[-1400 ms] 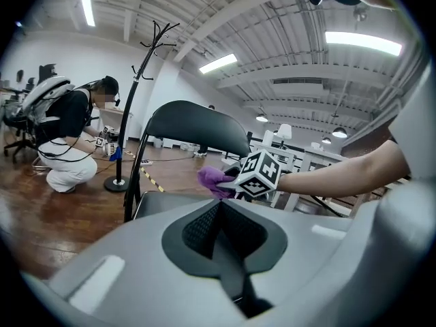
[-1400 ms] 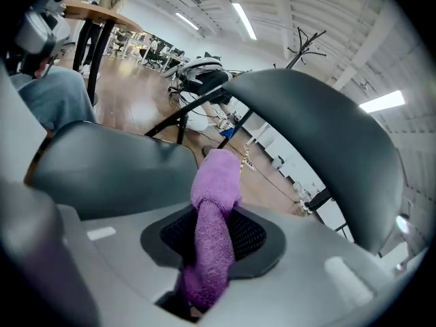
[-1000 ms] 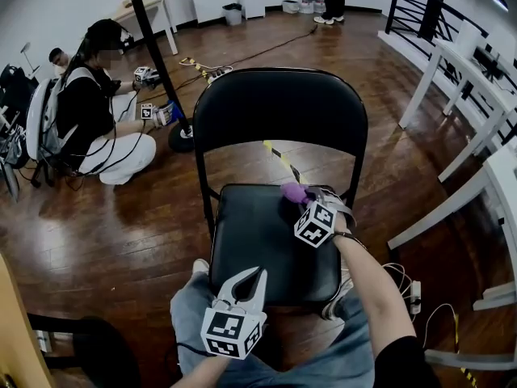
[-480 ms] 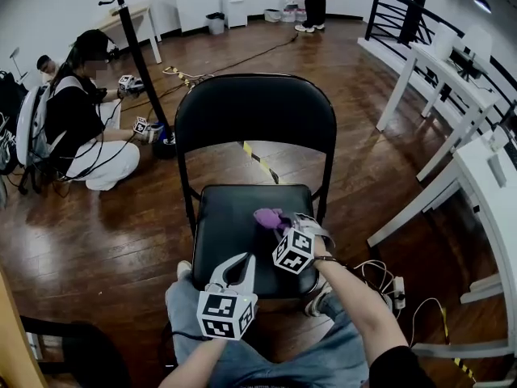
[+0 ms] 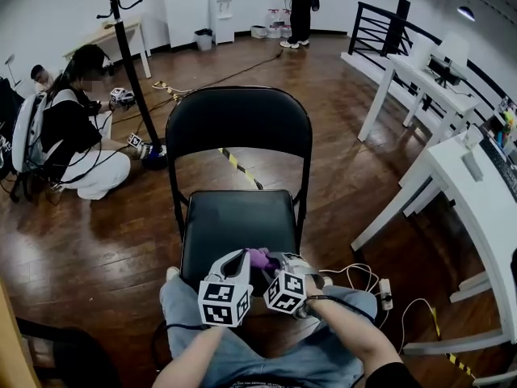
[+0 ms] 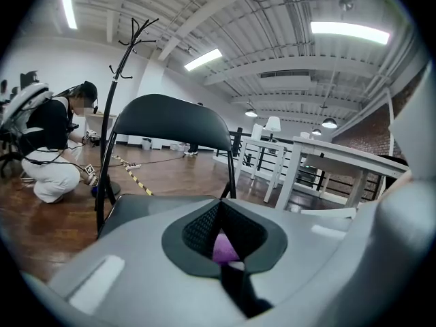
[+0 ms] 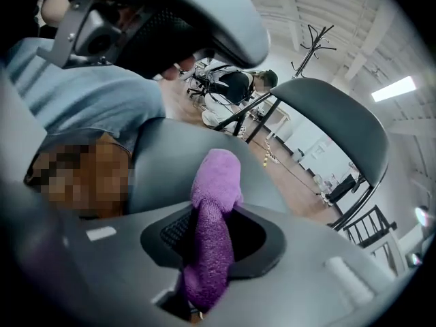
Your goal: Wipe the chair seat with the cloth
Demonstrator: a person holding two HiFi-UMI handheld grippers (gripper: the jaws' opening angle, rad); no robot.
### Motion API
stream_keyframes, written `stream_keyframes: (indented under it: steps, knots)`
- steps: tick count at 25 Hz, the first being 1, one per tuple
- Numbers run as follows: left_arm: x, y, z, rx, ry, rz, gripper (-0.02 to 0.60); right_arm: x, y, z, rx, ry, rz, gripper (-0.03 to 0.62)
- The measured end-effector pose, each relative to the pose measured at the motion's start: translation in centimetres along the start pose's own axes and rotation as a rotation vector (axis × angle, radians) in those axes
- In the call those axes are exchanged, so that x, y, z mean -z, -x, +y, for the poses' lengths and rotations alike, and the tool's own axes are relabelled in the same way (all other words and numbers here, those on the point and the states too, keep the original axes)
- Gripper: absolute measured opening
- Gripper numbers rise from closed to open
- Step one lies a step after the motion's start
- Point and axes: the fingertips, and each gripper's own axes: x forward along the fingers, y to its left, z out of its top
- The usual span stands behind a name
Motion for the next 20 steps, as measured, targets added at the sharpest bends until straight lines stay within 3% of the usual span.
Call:
stream_keyframes:
  steps: [11, 16, 20]
  knots:
    - [0.6, 1.1, -0.4, -0.004, 0.003, -0.003, 0.003, 0.0, 1.7, 5.8, -0.058, 0.033, -0.029, 0.097]
    - [-0.2, 0.9, 0.1, -0.005, 0.007, -0.022, 0.004, -0.7, 2.0, 4.5, -0.041, 0.03, -0.046, 0.097]
    - [-1.5, 0.7, 0.8, -0.009, 0.018, -0.049, 0.003, -1.8, 2.6, -0.4, 0.028, -0.003, -0.075, 0.097]
